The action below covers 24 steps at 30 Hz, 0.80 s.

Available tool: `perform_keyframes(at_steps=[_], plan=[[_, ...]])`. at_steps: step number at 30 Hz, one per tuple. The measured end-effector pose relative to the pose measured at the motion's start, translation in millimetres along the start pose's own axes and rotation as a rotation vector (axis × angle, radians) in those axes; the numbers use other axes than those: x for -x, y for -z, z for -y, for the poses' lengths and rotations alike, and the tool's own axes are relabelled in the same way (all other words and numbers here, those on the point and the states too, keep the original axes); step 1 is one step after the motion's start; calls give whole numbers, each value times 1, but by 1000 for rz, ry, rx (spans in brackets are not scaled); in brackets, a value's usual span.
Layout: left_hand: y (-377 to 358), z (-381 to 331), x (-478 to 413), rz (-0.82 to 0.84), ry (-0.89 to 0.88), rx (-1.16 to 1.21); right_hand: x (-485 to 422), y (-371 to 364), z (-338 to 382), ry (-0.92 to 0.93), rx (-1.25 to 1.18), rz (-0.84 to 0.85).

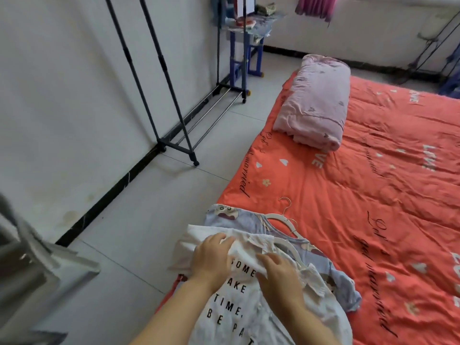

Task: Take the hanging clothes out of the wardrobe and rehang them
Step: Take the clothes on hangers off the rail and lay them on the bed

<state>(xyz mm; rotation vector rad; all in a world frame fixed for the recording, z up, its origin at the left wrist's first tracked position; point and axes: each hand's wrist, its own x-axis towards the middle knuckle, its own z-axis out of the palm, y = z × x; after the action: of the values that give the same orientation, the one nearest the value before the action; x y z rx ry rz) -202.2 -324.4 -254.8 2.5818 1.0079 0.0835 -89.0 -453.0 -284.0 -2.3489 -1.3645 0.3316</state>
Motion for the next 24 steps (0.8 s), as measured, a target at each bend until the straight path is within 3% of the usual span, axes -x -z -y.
perform_keyframes(at_steps=[10, 17, 24], plan=[[155, 106, 186, -393, 191, -115, 43, 38, 232, 372, 25, 63], [244, 186, 433, -615, 521, -149, 161, 25, 427, 772, 16, 154], [269, 226, 701, -713, 934, -331, 302, -17, 591, 1090, 10, 339]])
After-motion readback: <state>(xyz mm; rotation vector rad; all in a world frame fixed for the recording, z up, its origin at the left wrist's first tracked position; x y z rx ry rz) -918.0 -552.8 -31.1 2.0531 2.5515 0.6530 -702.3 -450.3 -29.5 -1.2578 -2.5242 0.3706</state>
